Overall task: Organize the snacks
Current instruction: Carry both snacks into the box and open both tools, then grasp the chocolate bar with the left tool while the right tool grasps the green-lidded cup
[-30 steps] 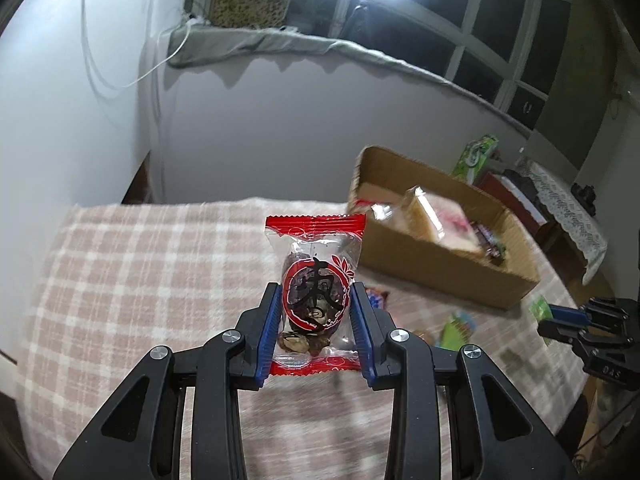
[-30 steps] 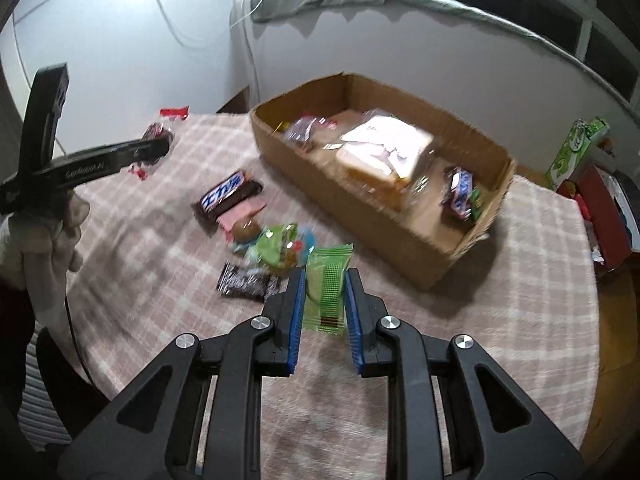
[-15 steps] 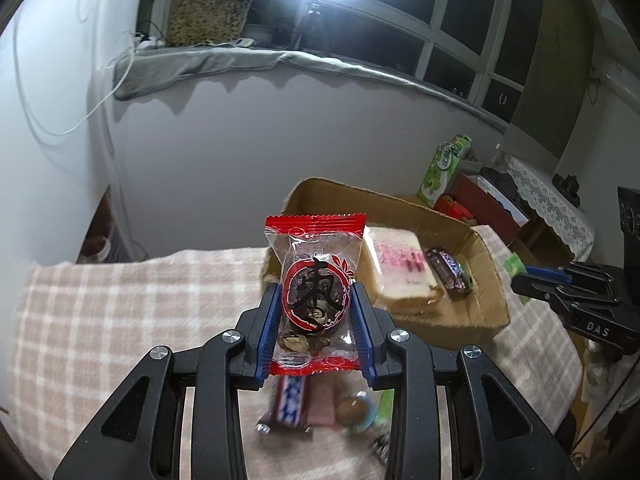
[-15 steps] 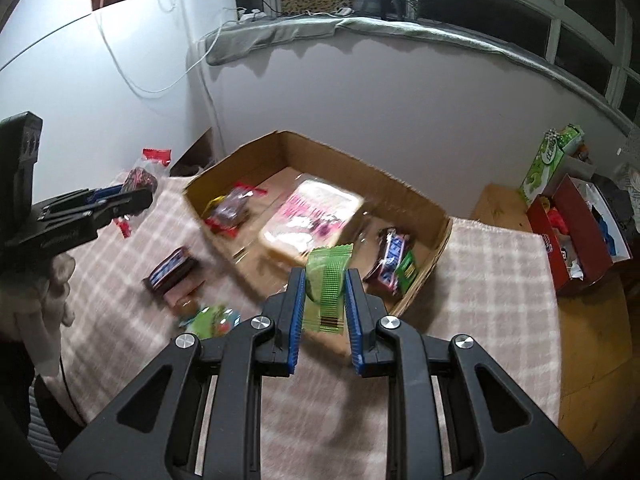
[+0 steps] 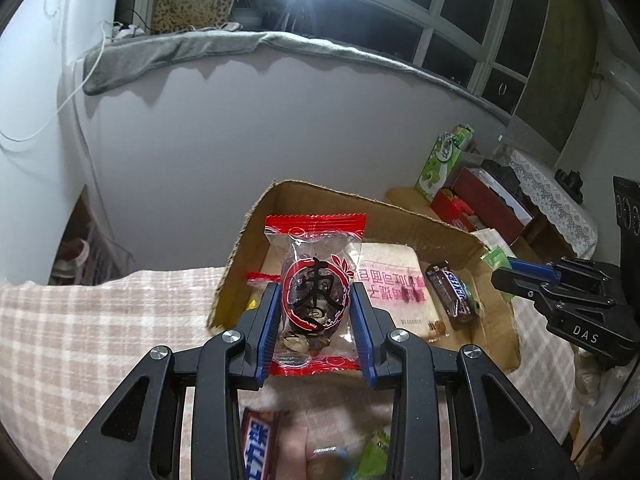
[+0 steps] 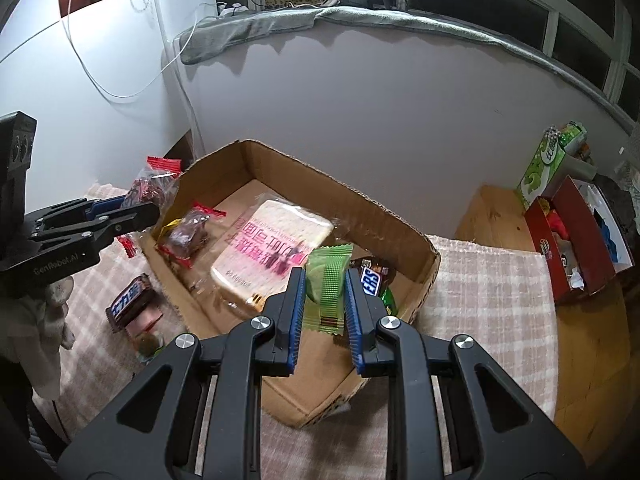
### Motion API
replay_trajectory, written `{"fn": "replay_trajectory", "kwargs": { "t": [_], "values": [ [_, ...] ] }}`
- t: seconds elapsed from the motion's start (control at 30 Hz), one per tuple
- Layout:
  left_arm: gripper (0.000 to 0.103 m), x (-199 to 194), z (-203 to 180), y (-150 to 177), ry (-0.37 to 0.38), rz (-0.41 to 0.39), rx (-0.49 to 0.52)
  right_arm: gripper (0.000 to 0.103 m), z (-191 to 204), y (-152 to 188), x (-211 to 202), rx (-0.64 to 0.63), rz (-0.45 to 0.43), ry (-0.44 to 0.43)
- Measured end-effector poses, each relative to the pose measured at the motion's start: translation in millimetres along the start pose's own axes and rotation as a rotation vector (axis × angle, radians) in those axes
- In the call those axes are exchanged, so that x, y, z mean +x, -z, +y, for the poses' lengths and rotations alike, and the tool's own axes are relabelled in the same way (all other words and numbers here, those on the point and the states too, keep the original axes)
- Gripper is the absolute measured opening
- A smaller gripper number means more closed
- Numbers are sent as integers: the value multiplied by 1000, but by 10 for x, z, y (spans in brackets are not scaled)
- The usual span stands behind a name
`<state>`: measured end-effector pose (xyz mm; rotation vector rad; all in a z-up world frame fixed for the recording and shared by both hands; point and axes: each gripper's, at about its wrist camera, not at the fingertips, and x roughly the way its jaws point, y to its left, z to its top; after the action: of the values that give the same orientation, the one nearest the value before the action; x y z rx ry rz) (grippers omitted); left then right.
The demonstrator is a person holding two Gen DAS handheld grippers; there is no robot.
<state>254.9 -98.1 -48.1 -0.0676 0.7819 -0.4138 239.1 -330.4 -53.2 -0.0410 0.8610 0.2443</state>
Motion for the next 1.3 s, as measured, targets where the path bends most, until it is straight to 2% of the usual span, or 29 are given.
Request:
{"fn": "replay_trajectory", "kwargs": {
  "t": [0.23, 0.3, 0.37, 0.4, 0.43, 0.87, 1.3],
  "values": [
    [33, 147, -47, -26, -6, 15, -1, 20, -81, -26, 121, 14, 14, -2],
    [35, 156, -58, -22, -5, 18, 4, 27, -79, -28, 124, 12, 10, 7],
    [57, 146, -58, -22, -11, 20, 3, 76, -69, -25, 98, 9, -6, 11],
    [59, 146, -61, -43, -13, 17, 2, 84, -57, -18, 61, 7, -27, 20],
    [59, 131, -57, -48, -12, 12, 0, 87, -47, -12, 26, 4, -43, 23],
    [59, -195, 121, 45, -18, -16, -10, 87, 153, 80, -232, -35, -58, 18],
    [59, -607, 406, 434, -31, -26, -58, 87, 558, 434, -649, -62, -90, -84]
  ]
}}
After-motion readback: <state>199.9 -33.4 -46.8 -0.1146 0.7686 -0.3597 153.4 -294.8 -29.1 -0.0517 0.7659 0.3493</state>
